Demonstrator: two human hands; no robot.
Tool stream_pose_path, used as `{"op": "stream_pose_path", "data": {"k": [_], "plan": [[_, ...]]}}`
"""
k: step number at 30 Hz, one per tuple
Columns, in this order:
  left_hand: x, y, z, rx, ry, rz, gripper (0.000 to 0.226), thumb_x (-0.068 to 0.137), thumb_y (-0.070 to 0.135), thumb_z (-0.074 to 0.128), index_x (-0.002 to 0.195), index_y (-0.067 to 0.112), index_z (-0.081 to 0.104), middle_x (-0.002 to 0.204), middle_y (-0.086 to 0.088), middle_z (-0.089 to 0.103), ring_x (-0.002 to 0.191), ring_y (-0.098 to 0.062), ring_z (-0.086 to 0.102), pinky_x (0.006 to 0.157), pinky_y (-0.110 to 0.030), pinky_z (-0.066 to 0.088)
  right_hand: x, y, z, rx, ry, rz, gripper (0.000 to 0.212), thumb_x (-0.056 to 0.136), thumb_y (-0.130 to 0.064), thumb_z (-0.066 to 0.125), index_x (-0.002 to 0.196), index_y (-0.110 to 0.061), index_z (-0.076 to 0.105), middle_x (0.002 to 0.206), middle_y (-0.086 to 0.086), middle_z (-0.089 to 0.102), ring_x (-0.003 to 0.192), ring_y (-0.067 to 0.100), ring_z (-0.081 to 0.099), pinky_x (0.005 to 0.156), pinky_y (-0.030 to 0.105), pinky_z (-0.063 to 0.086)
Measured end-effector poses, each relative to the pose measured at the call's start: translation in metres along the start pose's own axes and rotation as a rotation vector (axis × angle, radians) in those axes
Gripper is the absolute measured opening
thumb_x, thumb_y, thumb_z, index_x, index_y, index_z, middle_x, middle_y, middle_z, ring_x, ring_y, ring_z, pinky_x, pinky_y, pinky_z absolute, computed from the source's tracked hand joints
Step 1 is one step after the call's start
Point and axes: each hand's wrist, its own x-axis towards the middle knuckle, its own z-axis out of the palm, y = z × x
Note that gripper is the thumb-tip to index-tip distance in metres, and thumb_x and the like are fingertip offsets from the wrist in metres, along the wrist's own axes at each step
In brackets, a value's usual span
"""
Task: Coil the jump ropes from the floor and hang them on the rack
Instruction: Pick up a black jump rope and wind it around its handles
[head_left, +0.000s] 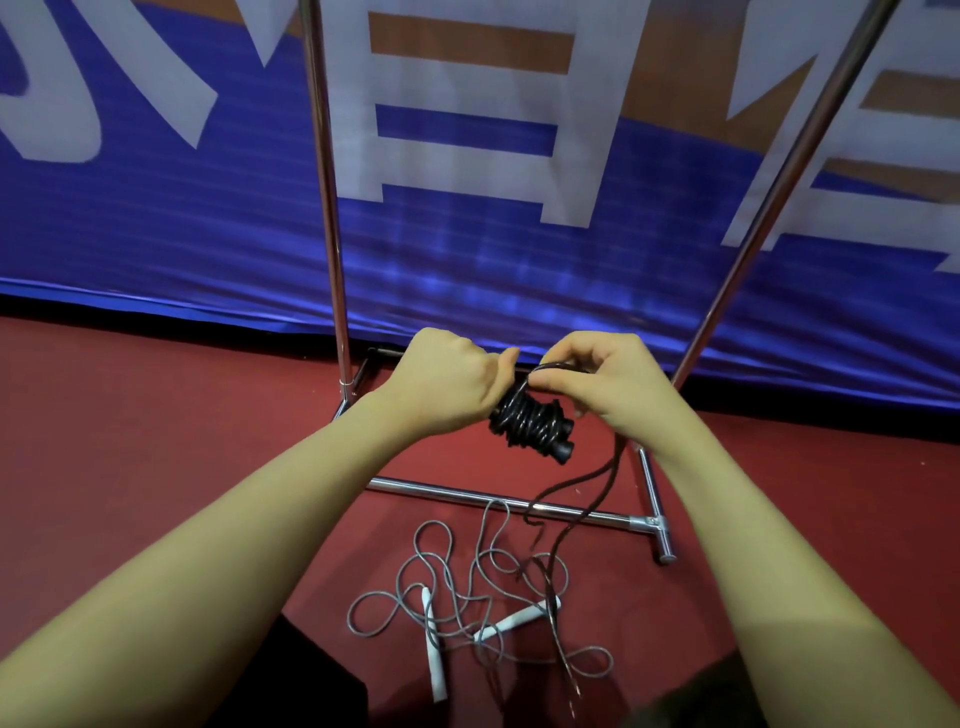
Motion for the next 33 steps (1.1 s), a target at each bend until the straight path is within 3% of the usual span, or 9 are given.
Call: {"op": "stream_pose_path", "data": {"k": [7,10,13,16,19,23,25,27,33], "plan": [[0.003,0.003,-0.015,-0.239,0.027,0.022,0.041,0.09,0.021,0.033,0.052,0.021,0.019,0.033,-0.008,0.037,0.029,-0.03,0.037,0.039,-0.028,0.028,0.0,0.004,-0.007,0.116,0.031,-0.041,0.013,0.084,-0.002,0.066,0.079,-0.014,0.067,0.052,-0.009,0.058,0.041,0.009,0.043,0.048,0.021,0.043],[0.006,0.004,-0.023,-0.555,-0.035,-0.288,0.049,0.092,0.031,0.024,0.047,0.018,0.04,0.04,-0.008,0.04,0.044,-0.032,0.04,0.052,-0.035,0.035,0.002,0.008,-0.003,0.226,0.093,-0.03,0.017,0.088,-0.002,0.061,0.081,-0.015,0.067,0.049,0.009,0.044,0.037,0.012,0.036,0.044,0.021,0.04],[0.009,-0.002,-0.022,-0.806,0.048,-0.564,0.036,0.094,0.018,0.033,0.058,0.017,0.026,0.043,0.006,0.026,0.047,-0.011,0.02,0.049,-0.027,0.023,0.001,0.008,0.003,0.172,0.063,-0.025,0.021,0.093,-0.005,0.054,0.085,-0.017,0.068,0.046,0.0,0.036,0.037,0.011,0.031,0.041,0.022,0.04],[0.012,-0.01,-0.021,-0.718,0.018,-0.736,0.029,0.088,0.0,0.049,0.067,0.013,0.034,0.054,0.0,0.029,0.051,-0.011,0.024,0.05,-0.03,0.023,0.0,0.006,0.015,0.179,-0.025,0.017,0.022,0.097,-0.006,0.047,0.093,-0.016,0.067,0.057,0.0,0.035,0.037,0.005,0.029,0.039,0.023,0.04],[0.015,-0.012,-0.02,-0.651,-0.055,-0.841,0.027,0.083,-0.005,0.057,0.071,0.009,0.036,0.063,-0.013,0.04,0.065,-0.03,0.044,0.062,-0.039,0.04,0.001,0.004,0.025,0.189,-0.11,0.058,0.022,0.1,-0.009,0.043,0.1,-0.013,0.064,0.06,0.001,0.033,0.037,0.005,0.026,0.038,0.022,0.037],[0.017,-0.014,-0.015,-0.56,-0.111,-0.936,0.025,0.087,-0.003,0.051,0.071,0.01,0.037,0.071,-0.015,0.055,0.062,-0.026,0.051,0.055,-0.024,0.042,0.0,0.003,0.034,0.123,-0.188,0.088,0.023,0.101,-0.015,0.042,0.097,-0.019,0.065,0.063,-0.001,0.039,0.039,0.002,0.03,0.038,0.017,0.029],[0.018,-0.017,-0.011,-0.566,-0.09,-0.995,0.018,0.091,0.005,0.045,0.074,0.005,0.041,0.083,-0.021,0.061,0.068,-0.03,0.054,0.062,-0.036,0.042,0.0,0.001,0.039,0.036,-0.213,0.05,0.023,0.101,-0.015,0.042,0.099,-0.013,0.064,0.062,-0.002,0.04,0.039,0.0,0.032,0.04,0.014,0.029],[0.018,-0.018,-0.01,-0.538,-0.079,-1.073,0.03,0.099,0.014,0.03,0.071,0.006,0.038,0.083,-0.015,0.056,0.067,-0.028,0.047,0.061,-0.034,0.028,0.0,0.0,0.044,-0.058,-0.228,-0.021,0.024,0.101,-0.012,0.041,0.097,-0.001,0.062,0.059,-0.004,0.041,0.04,0.001,0.037,0.042,0.011,0.031],[0.017,-0.015,0.003,-0.224,-0.169,-1.024,0.045,0.103,0.022,0.017,0.119,-0.001,0.051,0.117,-0.023,0.057,0.106,-0.039,0.052,0.072,-0.037,0.033,0.001,0.004,0.049,-0.198,-0.246,-0.119,0.023,0.098,-0.016,0.049,0.092,-0.005,0.068,0.057,-0.008,0.041,0.05,0.003,0.036,0.054,0.02,0.032]]}}
